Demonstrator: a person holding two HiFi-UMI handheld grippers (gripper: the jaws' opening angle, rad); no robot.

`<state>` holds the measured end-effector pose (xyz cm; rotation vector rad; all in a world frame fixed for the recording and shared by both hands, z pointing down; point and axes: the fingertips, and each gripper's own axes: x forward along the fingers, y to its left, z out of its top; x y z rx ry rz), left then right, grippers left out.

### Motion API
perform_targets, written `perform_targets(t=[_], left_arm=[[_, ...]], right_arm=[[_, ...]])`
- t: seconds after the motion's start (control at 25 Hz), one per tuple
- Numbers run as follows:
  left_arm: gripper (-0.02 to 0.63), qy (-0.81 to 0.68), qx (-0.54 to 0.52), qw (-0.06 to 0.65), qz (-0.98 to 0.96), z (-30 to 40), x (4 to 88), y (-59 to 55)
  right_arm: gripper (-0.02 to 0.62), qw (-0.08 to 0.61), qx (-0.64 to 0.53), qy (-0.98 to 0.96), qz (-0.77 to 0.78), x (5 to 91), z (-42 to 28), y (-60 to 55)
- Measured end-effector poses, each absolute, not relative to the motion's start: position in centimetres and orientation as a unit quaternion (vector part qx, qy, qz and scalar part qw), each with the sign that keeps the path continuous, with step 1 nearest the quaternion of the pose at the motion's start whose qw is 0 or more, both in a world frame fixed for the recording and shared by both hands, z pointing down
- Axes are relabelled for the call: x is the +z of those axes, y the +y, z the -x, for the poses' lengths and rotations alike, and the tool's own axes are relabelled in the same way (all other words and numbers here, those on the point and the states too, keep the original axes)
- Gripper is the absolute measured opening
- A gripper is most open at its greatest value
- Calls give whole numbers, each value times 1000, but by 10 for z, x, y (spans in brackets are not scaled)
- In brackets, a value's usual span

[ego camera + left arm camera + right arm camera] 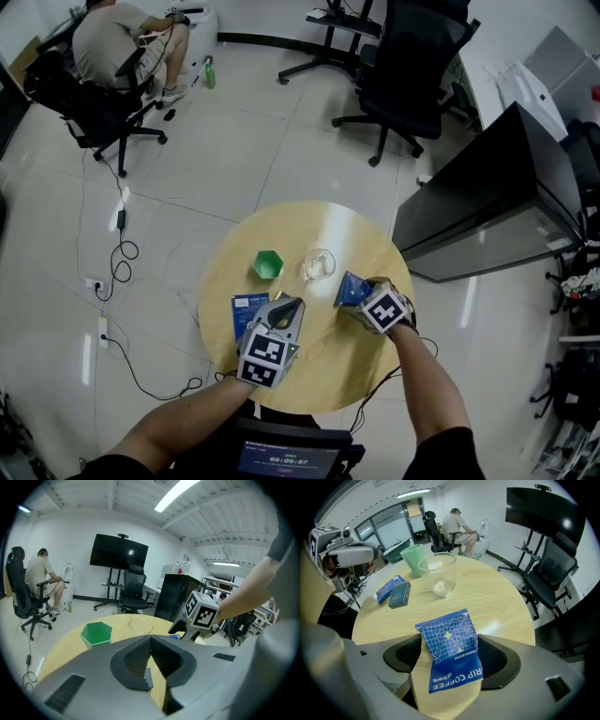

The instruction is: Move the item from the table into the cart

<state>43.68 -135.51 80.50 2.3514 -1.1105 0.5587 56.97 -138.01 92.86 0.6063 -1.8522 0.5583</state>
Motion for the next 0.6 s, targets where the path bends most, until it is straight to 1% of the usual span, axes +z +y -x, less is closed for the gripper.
perform_targets(t=[0.16,0.4,0.48,0.6], left_arm=[[17,-406,208,261,-851,-438,825,-1361],[17,-402,210,278,-847,-439,851,-1371],[17,-397,211,279,-849,-443,851,-1370],[17,-388,214,279,-852,-445,848,-1364]], right_arm=[[374,536,247,-772,-238,947,-567,-1389],[372,554,230,-769,-221,965,-566,-1397],[353,559,230,-768,-214,965,-568,-1396],[278,568,229,-764,-204,961,-567,-1394]])
